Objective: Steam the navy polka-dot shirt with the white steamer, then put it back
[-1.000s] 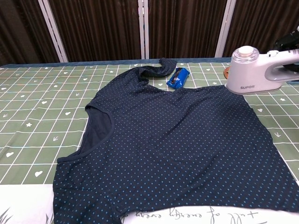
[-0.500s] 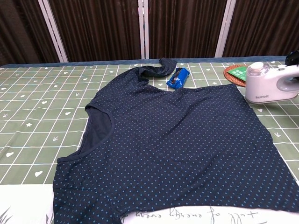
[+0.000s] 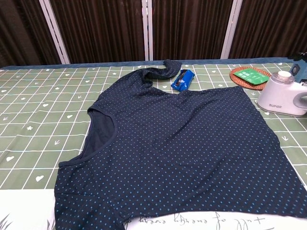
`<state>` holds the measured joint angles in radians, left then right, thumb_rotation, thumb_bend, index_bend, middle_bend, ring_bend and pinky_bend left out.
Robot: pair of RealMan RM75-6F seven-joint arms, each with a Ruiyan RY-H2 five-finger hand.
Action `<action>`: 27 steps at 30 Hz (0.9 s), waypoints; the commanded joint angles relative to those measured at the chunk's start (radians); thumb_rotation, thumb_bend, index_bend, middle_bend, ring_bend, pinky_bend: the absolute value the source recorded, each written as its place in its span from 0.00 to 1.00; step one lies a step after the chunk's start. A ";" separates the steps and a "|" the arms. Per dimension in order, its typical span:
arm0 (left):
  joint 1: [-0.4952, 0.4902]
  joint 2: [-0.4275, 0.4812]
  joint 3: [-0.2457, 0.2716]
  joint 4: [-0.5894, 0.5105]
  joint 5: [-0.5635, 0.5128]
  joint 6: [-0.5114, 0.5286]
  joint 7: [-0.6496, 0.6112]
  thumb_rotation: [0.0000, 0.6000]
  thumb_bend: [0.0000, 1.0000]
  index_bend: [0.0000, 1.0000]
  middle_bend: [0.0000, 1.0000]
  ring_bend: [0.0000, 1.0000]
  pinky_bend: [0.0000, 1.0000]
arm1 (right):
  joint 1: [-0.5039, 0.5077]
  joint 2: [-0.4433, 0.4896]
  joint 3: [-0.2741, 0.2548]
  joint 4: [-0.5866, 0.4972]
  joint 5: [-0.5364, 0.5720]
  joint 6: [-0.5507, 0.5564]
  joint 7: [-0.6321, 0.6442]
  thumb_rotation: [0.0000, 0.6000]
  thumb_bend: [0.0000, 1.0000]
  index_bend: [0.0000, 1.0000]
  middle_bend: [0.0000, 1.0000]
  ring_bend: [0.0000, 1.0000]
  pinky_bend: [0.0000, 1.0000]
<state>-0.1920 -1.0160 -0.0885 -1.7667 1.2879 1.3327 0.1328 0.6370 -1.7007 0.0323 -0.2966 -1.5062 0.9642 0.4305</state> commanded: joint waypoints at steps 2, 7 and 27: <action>0.001 0.002 0.000 -0.004 0.005 0.003 -0.004 1.00 0.00 0.00 0.00 0.00 0.00 | -0.020 0.045 0.015 -0.064 0.017 0.011 -0.032 1.00 0.00 0.00 0.00 0.01 0.11; 0.005 0.012 0.001 -0.013 0.018 0.010 -0.022 1.00 0.00 0.00 0.00 0.00 0.00 | -0.061 0.154 0.009 -0.235 0.006 0.094 -0.060 1.00 0.00 0.00 0.00 0.00 0.04; 0.047 0.061 0.012 -0.045 0.096 0.080 -0.111 1.00 0.00 0.00 0.00 0.00 0.00 | -0.361 0.639 -0.013 -1.169 0.042 0.488 -0.523 1.00 0.00 0.00 0.00 0.00 0.00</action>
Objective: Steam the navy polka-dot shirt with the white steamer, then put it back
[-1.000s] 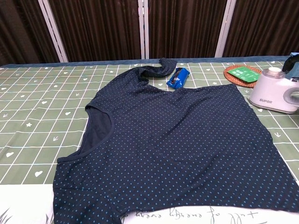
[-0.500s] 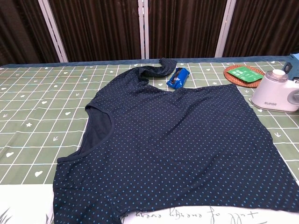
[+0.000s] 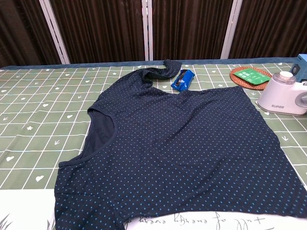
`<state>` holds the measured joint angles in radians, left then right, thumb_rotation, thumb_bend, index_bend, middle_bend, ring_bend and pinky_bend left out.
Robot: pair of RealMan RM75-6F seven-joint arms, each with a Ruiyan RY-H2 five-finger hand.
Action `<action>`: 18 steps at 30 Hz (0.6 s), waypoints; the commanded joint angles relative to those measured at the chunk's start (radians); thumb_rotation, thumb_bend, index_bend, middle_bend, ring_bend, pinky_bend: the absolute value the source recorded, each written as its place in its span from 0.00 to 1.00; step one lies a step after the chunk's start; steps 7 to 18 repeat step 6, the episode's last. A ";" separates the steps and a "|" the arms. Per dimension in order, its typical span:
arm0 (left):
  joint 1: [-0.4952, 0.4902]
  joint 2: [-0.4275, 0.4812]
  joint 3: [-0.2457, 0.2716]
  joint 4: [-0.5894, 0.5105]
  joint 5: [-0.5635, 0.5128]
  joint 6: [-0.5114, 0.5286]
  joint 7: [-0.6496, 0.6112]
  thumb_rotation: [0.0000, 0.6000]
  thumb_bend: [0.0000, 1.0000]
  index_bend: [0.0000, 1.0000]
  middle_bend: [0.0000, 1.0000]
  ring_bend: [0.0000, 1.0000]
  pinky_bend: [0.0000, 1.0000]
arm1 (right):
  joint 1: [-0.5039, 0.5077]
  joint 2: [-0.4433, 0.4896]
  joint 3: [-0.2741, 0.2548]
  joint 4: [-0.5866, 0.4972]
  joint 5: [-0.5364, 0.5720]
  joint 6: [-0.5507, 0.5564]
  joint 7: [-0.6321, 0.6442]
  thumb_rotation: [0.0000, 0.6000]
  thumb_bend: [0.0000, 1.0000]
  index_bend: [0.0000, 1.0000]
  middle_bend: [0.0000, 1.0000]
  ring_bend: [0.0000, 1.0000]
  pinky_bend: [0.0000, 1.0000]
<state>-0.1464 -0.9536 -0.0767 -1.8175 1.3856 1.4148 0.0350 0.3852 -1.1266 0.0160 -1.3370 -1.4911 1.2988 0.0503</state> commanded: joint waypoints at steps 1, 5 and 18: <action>0.002 -0.001 0.000 0.009 0.000 -0.002 -0.022 1.00 0.00 0.00 0.00 0.00 0.00 | -0.131 0.064 0.001 -0.154 0.028 0.184 -0.162 1.00 0.00 0.00 0.00 0.00 0.00; 0.006 0.001 0.003 0.017 0.020 0.005 -0.048 1.00 0.00 0.00 0.00 0.00 0.00 | -0.187 0.082 -0.012 -0.241 0.042 0.221 -0.187 1.00 0.00 0.00 0.00 0.00 0.00; 0.007 0.002 0.005 0.017 0.024 0.006 -0.052 1.00 0.00 0.00 0.00 0.00 0.00 | -0.196 0.088 -0.015 -0.256 0.046 0.223 -0.193 1.00 0.00 0.00 0.00 0.00 0.00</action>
